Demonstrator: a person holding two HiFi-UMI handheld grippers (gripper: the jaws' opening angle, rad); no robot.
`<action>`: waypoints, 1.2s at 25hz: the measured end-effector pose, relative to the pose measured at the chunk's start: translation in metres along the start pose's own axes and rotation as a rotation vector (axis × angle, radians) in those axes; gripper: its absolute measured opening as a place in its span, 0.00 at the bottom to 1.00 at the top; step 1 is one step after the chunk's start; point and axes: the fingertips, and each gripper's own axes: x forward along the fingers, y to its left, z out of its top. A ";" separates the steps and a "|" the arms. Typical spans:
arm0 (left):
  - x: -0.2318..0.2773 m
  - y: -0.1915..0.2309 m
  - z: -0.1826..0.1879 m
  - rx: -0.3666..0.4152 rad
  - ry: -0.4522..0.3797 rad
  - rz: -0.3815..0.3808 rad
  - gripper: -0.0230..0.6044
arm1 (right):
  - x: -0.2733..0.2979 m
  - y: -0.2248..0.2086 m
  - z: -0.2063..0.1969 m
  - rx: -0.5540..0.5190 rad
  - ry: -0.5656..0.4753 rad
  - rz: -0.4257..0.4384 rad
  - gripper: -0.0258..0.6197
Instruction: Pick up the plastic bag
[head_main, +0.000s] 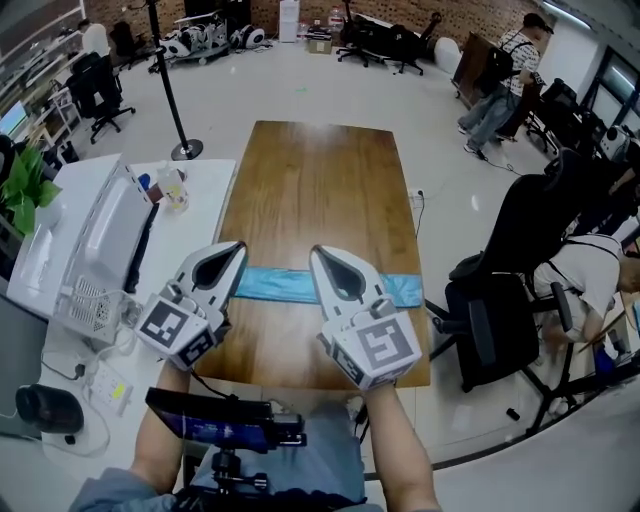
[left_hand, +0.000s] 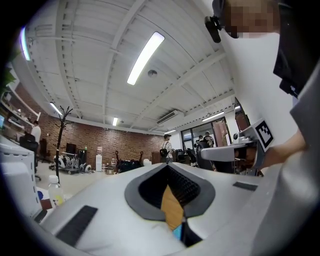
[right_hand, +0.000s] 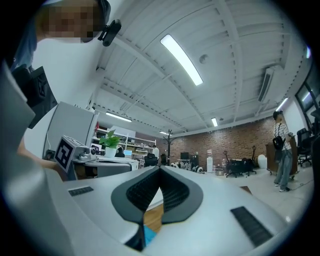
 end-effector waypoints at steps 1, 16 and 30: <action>-0.001 -0.001 -0.002 -0.001 -0.003 -0.001 0.05 | -0.001 0.001 -0.004 0.006 0.003 0.000 0.04; -0.004 -0.002 -0.016 -0.032 -0.009 0.019 0.05 | 0.007 0.015 -0.028 0.030 0.022 -0.005 0.04; 0.001 -0.016 -0.008 -0.017 -0.005 -0.006 0.05 | -0.001 0.020 -0.031 0.008 0.057 0.025 0.04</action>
